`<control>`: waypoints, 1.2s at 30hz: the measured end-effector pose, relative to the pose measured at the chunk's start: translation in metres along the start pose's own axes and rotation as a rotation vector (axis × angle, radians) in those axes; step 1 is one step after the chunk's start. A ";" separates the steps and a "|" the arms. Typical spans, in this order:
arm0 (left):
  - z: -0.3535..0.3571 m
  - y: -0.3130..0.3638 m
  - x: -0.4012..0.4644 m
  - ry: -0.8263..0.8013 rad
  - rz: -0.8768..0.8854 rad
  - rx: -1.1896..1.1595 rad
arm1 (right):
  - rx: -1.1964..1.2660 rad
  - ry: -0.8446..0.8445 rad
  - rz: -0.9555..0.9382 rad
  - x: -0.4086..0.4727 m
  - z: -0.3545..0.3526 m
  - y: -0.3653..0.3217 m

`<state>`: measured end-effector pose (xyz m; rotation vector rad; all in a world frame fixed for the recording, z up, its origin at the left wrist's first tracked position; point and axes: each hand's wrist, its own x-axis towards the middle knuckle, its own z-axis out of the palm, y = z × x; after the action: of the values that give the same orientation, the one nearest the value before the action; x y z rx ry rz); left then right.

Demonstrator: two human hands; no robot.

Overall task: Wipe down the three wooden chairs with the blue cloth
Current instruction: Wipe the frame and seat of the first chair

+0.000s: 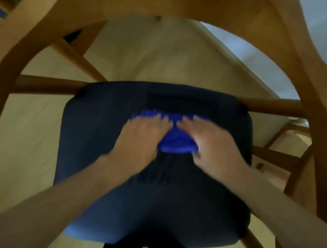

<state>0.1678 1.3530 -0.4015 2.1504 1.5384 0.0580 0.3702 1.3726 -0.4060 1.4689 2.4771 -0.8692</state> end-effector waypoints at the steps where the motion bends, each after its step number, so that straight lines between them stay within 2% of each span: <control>1: 0.000 0.004 -0.019 -0.072 0.027 -0.004 | -0.005 -0.093 -0.038 -0.016 0.001 -0.010; 3: -0.008 0.005 -0.039 -0.257 0.015 -0.066 | 0.004 -0.262 -0.082 -0.026 -0.003 -0.024; 5: -0.029 -0.009 -0.030 -0.294 -0.055 -0.124 | 0.038 -0.309 -0.083 -0.002 -0.029 -0.032; 6: -0.040 -0.020 -0.017 -0.236 -0.109 -0.142 | 0.064 -0.256 -0.068 0.017 -0.042 -0.034; 8: -0.061 -0.044 0.015 -0.016 -0.207 -0.111 | 0.093 -0.049 -0.072 0.069 -0.062 -0.036; 10: -0.071 -0.071 0.042 0.162 -0.282 -0.065 | 0.118 0.043 -0.056 0.123 -0.064 -0.045; 12: -0.062 -0.094 0.057 0.151 -0.347 -0.080 | 0.144 0.040 -0.021 0.155 -0.047 -0.051; 14: -0.038 -0.105 0.043 0.103 -0.378 -0.076 | 0.087 -0.012 -0.010 0.150 -0.018 -0.061; 18: 0.005 -0.067 -0.045 0.244 -0.439 -0.193 | 0.058 0.070 -0.119 0.068 0.030 -0.084; 20: 0.014 -0.039 -0.090 0.188 -0.457 -0.235 | 0.066 -0.028 -0.121 0.024 0.045 -0.096; 23: 0.009 -0.026 -0.127 0.009 -0.402 -0.202 | 0.122 -0.228 -0.130 -0.006 0.040 -0.107; 25: -0.003 -0.036 -0.115 0.031 -0.354 -0.189 | 0.174 -0.240 -0.137 0.009 0.019 -0.101; 29: -0.042 -0.074 -0.033 0.265 -0.429 -0.120 | 0.239 0.052 -0.080 0.093 -0.031 -0.091; 30: -0.050 -0.086 -0.011 0.292 -0.444 -0.112 | 0.221 0.067 -0.079 0.120 -0.035 -0.087; 33: -0.052 -0.111 0.026 0.258 -0.442 -0.116 | 0.148 -0.006 -0.072 0.168 -0.024 -0.079; 35: -0.033 -0.113 0.017 0.194 -0.479 -0.144 | 0.022 -0.048 -0.082 0.162 -0.007 -0.082; 36: -0.023 -0.108 0.006 0.217 -0.501 -0.149 | -0.038 -0.039 -0.102 0.151 0.001 -0.088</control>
<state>0.0677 1.3933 -0.4272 1.6351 2.0839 0.2335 0.2185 1.4552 -0.4300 1.3111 2.5443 -0.8543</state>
